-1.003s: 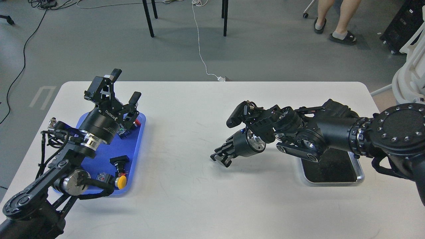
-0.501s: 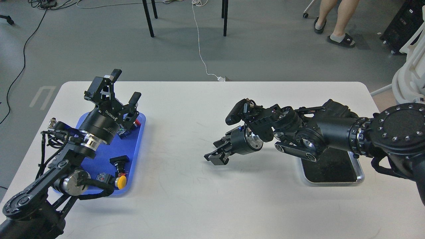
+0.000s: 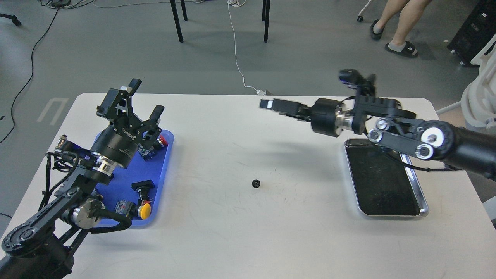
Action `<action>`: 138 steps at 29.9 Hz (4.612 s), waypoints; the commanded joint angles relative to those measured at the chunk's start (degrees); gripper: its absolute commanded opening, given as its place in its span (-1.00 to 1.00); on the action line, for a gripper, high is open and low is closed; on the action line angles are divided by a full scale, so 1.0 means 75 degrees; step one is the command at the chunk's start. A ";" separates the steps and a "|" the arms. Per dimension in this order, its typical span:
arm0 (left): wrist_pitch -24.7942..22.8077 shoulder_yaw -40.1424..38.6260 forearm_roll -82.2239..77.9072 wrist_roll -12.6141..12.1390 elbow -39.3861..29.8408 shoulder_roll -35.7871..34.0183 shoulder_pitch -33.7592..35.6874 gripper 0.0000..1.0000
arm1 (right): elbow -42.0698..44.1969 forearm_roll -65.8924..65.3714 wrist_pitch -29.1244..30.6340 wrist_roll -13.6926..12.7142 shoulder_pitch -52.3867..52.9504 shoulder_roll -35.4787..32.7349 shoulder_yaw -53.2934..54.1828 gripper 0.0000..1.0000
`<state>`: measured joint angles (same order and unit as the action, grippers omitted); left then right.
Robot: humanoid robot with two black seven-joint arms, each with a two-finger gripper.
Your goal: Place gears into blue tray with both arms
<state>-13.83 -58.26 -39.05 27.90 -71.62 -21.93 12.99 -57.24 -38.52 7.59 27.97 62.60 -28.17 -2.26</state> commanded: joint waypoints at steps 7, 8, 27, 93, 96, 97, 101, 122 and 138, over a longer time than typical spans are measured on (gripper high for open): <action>-0.0229 0.0582 -0.3169 0.0014 -0.0189 0.0064 0.0575 0.96 | -0.0125 0.2567 0.0265 0.0005 -0.4430 -0.0322 0.5139 0.97; -0.0242 0.0723 -0.3428 0.0014 -0.0189 0.0053 0.0704 0.96 | -0.0125 0.2708 0.0382 0.0005 -0.4653 -0.0322 0.5316 0.97; -0.0206 0.5689 -1.1460 0.0014 0.0537 0.0227 0.5296 0.95 | -0.0102 0.3518 0.1918 0.0005 -0.6272 -0.0358 0.6524 0.98; -0.0031 0.6959 -1.0321 0.0014 0.1757 -0.0906 0.6506 -0.71 | -0.0125 0.3507 0.1918 0.0005 -0.6331 -0.0416 0.6560 0.98; -0.0019 0.6667 -1.0251 0.0014 0.1733 -0.1936 0.6413 -0.71 | -0.0149 0.3507 0.1918 0.0005 -0.6331 -0.0416 0.6548 0.98; 0.0004 0.6666 -1.0216 0.0014 0.1733 -0.2218 0.6389 -0.71 | -0.0149 0.3495 0.1918 0.0005 -0.6331 -0.0416 0.6548 0.98; 0.0051 0.6666 -0.9852 0.0014 0.1733 -0.2947 0.6143 -0.71 | -0.0161 0.3507 0.1918 0.0005 -0.6331 -0.0440 0.6536 0.98; 0.0602 0.6724 -0.9418 0.0014 0.2752 -0.3686 0.4303 -0.66 | -0.0172 0.3460 0.1918 0.0005 -0.6331 -0.0440 0.6501 0.98; 0.0602 0.6760 -0.9407 0.0014 0.3854 -0.2643 0.4315 -0.43 | -0.0184 0.3460 0.1918 0.0005 -0.6401 -0.0440 0.6501 0.98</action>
<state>-9.30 -7.56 -109.52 28.00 -43.19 -42.19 45.27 -58.55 -12.58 21.95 27.99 14.74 -31.48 46.49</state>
